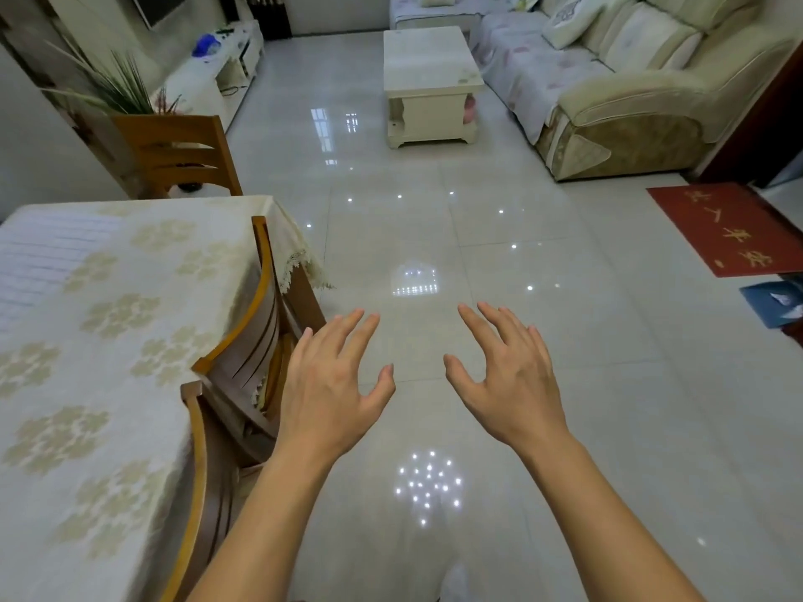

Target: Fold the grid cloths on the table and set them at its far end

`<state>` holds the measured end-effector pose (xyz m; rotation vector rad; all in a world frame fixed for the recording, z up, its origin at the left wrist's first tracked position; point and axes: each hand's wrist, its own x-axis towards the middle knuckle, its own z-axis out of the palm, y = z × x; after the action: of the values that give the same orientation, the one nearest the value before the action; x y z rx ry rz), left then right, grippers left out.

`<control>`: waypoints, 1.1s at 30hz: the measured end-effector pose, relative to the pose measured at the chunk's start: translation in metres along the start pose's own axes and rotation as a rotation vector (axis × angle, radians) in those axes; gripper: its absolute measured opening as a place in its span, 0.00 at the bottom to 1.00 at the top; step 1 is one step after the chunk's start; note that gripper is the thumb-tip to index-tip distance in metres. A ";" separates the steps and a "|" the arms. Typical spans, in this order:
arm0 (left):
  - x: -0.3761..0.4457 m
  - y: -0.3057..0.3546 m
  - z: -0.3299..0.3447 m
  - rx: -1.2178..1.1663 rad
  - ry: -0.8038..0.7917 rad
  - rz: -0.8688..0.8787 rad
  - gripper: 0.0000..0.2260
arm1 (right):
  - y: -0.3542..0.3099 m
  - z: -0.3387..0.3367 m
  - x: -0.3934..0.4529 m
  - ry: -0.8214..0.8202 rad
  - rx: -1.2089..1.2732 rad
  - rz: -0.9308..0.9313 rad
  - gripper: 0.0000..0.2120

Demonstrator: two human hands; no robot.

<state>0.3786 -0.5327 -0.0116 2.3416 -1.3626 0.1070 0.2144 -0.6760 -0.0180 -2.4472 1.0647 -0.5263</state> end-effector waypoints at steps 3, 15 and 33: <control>0.021 0.006 0.007 0.012 -0.001 0.001 0.29 | 0.013 -0.003 0.021 0.000 0.020 0.003 0.34; 0.114 -0.034 0.046 -0.003 -0.024 -0.012 0.28 | 0.024 0.031 0.120 -0.064 -0.004 0.009 0.34; 0.353 -0.166 0.072 -0.092 -0.023 0.018 0.28 | -0.042 0.105 0.367 -0.043 -0.064 0.009 0.32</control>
<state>0.6903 -0.7774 -0.0337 2.2618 -1.3698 0.0215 0.5248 -0.9024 -0.0215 -2.4962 1.0900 -0.4419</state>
